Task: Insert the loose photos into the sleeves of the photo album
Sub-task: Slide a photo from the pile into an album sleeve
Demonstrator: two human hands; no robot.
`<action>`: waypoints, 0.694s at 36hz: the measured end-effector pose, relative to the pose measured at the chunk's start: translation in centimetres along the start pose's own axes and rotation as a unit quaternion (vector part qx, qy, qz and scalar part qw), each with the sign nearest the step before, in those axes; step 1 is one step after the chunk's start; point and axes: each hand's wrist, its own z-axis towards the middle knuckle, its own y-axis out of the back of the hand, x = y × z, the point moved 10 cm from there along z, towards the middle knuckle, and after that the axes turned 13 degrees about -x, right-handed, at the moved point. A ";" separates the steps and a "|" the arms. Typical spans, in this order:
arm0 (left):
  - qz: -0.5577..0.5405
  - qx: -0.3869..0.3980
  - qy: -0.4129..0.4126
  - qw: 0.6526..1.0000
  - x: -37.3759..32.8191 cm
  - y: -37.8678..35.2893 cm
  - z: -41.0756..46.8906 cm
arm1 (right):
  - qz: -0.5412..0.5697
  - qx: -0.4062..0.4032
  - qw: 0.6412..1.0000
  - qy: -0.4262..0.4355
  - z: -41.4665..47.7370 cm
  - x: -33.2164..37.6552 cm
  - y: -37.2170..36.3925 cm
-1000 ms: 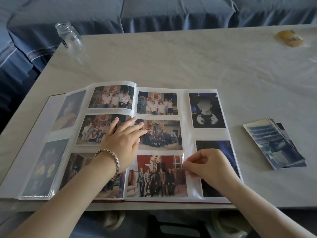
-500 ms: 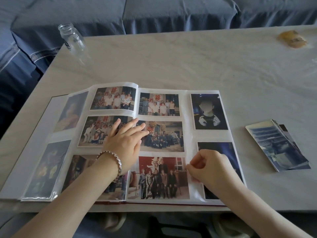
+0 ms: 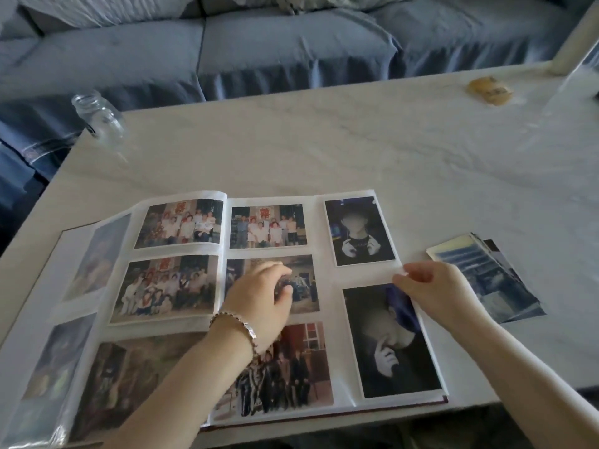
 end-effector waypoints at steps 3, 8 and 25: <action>-0.093 0.040 0.026 0.995 -2.4 -1.5 0.0 | 0.106 -0.010 0.994 -0.033 -0.2 0.0 0.2; -0.291 0.099 0.177 0.935 -4.5 -4.1 0.7 | 0.225 0.015 0.974 0.036 -2.1 4.2 1.3; -0.242 0.000 0.267 0.933 2.8 -1.2 1.2 | -0.137 -0.012 0.990 0.036 -0.1 0.0 -0.7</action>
